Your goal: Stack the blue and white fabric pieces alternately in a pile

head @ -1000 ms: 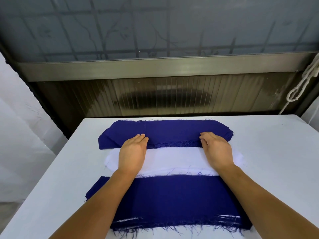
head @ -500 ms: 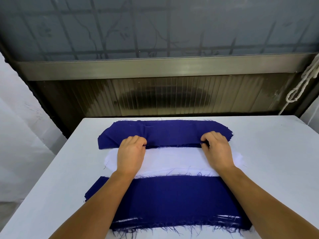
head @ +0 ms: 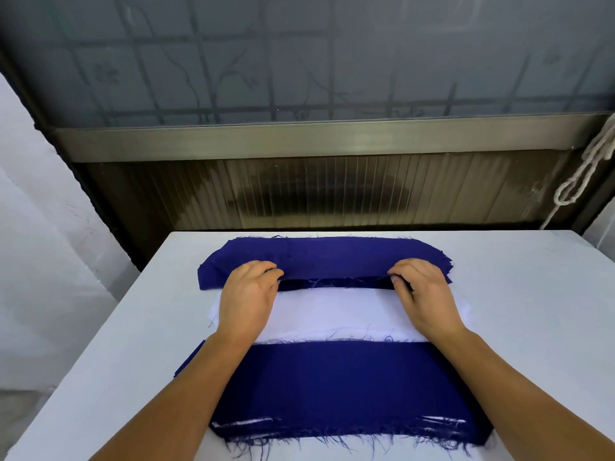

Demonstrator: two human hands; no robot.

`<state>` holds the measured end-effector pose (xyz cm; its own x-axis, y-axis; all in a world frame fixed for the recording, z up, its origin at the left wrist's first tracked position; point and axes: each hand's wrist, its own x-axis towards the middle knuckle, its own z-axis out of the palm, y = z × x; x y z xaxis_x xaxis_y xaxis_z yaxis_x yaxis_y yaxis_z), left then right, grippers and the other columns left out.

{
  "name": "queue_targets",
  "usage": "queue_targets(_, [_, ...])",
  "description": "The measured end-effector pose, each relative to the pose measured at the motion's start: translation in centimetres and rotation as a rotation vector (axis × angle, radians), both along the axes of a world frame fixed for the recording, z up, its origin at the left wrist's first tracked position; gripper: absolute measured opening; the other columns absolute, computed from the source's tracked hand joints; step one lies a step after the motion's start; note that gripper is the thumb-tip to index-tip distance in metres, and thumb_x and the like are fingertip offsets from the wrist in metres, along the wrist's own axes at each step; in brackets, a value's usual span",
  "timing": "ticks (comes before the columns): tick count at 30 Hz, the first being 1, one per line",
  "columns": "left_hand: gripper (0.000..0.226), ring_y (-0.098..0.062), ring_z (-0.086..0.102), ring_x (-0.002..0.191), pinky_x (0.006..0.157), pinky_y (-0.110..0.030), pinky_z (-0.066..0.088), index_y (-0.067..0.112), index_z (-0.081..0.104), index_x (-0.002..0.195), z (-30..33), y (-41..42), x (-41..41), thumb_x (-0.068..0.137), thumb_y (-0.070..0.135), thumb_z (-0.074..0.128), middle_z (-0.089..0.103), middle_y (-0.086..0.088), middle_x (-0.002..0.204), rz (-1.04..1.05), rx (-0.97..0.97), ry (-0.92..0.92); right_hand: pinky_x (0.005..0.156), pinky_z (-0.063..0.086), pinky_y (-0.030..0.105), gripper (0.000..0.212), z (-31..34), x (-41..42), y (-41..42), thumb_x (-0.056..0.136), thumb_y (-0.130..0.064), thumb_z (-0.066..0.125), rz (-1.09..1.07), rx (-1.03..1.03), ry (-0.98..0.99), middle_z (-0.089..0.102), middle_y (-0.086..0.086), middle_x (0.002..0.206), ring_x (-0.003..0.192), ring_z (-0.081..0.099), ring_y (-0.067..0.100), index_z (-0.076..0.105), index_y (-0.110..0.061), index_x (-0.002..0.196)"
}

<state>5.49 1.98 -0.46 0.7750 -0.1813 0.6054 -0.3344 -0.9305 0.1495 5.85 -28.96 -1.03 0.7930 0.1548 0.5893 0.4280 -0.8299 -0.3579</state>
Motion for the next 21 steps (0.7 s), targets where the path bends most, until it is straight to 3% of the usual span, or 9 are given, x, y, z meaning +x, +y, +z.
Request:
queue_targets(4, [0.019, -0.025, 0.065, 0.069, 0.065, -0.037, 0.055, 0.01, 0.076, 0.092, 2.1, 1.4, -2.5, 0.075, 0.002, 0.08, 0.072, -0.002, 0.083, -0.024, 0.04, 0.045, 0.076, 0.044, 0.022, 0.012, 1.2, -3.2, -0.7, 0.095, -0.015, 0.056, 0.044, -0.011, 0.212, 0.062, -0.015, 0.093, 0.086, 0.057, 0.007, 0.065, -0.02, 0.101])
queue_targets(8, [0.014, -0.019, 0.064, 0.073, 0.065, -0.031, 0.053, 0.015, 0.074, 0.098, 3.3, 2.6, -5.5, 0.086, 0.009, 0.071, 0.069, 0.004, 0.088, -0.108, 0.049, 0.18, 0.071, 0.045, 0.019, 0.01, 2.4, -6.4, -1.8, 0.097, -0.025, 0.054, 0.08, 0.002, 0.366, 0.061, -0.024, 0.087, 0.082, 0.057, 0.0, 0.06, -0.032, 0.096])
queue_targets(12, [0.017, 0.0, 0.057, 0.087, 0.076, -0.013, 0.044, 0.03, 0.068, 0.108, 3.0, 4.2, -7.8, 0.096, 0.025, 0.057, 0.061, 0.024, 0.099, -0.194, 0.012, 0.399, 0.075, 0.046, 0.018, 0.015, 3.4, -8.8, -2.6, 0.097, -0.024, 0.054, 0.187, -0.035, 0.538, 0.064, -0.022, 0.09, 0.087, 0.058, 0.002, 0.062, -0.036, 0.092])
queue_targets(16, [0.02, 0.006, 0.056, 0.094, 0.082, -0.016, 0.046, 0.037, 0.066, 0.108, 2.7, 5.7, -9.5, 0.096, 0.023, 0.059, 0.058, 0.03, 0.098, -0.252, -0.033, 0.566, 0.069, 0.044, 0.014, 0.019, 4.1, -10.1, -3.6, 0.097, -0.024, 0.055, 0.253, 0.029, 0.704, 0.065, -0.017, 0.088, 0.079, 0.059, 0.005, 0.065, -0.036, 0.087])
queue_targets(21, [0.015, 0.004, 0.059, 0.087, 0.075, -0.019, 0.048, 0.046, 0.063, 0.089, 4.1, 6.9, -9.2, 0.092, 0.031, 0.064, 0.061, 0.03, 0.095, -0.203, -0.076, 0.677, 0.06, 0.042, 0.018, 0.017, 5.0, -8.9, -4.7, 0.092, -0.03, 0.062, 0.187, 0.028, 0.828, 0.065, -0.008, 0.075, 0.061, 0.053, 0.004, 0.066, -0.027, 0.076])
